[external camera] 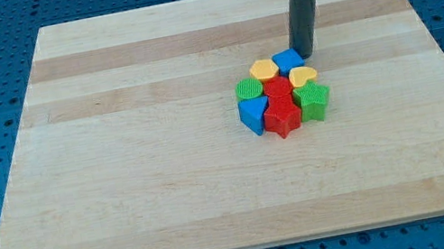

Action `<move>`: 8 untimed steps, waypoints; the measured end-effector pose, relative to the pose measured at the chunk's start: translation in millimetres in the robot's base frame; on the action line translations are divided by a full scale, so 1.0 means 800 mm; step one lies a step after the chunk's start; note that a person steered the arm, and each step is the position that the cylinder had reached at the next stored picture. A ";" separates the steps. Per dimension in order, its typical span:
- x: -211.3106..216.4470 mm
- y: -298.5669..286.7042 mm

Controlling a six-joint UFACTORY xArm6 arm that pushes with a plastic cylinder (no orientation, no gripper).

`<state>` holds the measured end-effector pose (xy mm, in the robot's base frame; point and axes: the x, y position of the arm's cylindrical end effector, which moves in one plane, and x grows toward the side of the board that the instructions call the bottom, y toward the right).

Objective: Move your arm towards the bottom center

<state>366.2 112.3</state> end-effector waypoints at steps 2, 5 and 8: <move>-0.006 -0.037; -0.002 -0.035; 0.053 0.005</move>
<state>408.5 116.6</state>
